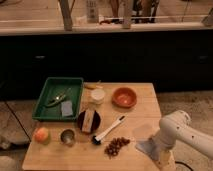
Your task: Place towel in red bowl
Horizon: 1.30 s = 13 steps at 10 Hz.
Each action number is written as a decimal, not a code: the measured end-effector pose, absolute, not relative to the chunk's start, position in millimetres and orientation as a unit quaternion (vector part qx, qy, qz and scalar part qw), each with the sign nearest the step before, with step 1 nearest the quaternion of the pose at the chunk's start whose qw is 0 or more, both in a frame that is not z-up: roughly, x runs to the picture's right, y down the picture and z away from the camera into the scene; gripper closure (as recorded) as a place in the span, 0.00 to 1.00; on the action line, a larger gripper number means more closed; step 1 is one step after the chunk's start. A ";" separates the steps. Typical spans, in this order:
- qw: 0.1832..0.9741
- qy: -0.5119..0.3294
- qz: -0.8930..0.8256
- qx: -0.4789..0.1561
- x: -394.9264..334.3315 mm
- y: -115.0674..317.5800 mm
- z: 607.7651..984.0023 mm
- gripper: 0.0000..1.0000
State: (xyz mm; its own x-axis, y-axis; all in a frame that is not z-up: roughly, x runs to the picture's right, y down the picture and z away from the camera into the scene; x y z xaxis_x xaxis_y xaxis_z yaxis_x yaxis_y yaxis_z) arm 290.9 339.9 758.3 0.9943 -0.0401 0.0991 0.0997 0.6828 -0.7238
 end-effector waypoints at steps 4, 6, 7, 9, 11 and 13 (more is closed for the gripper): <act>0.916 -0.037 -0.040 -0.397 290.6 338.4 757.8 0.37; 0.917 -0.037 -0.040 -0.395 290.4 337.0 757.8 0.56; 0.917 -0.038 -0.040 -0.394 289.7 335.1 757.6 0.65; 0.918 -0.038 -0.038 -0.394 290.0 331.6 755.4 0.87; 0.915 -0.036 -0.039 -0.401 293.2 339.0 751.8 1.00; 0.917 -0.042 -0.038 -0.394 295.2 339.8 754.8 1.00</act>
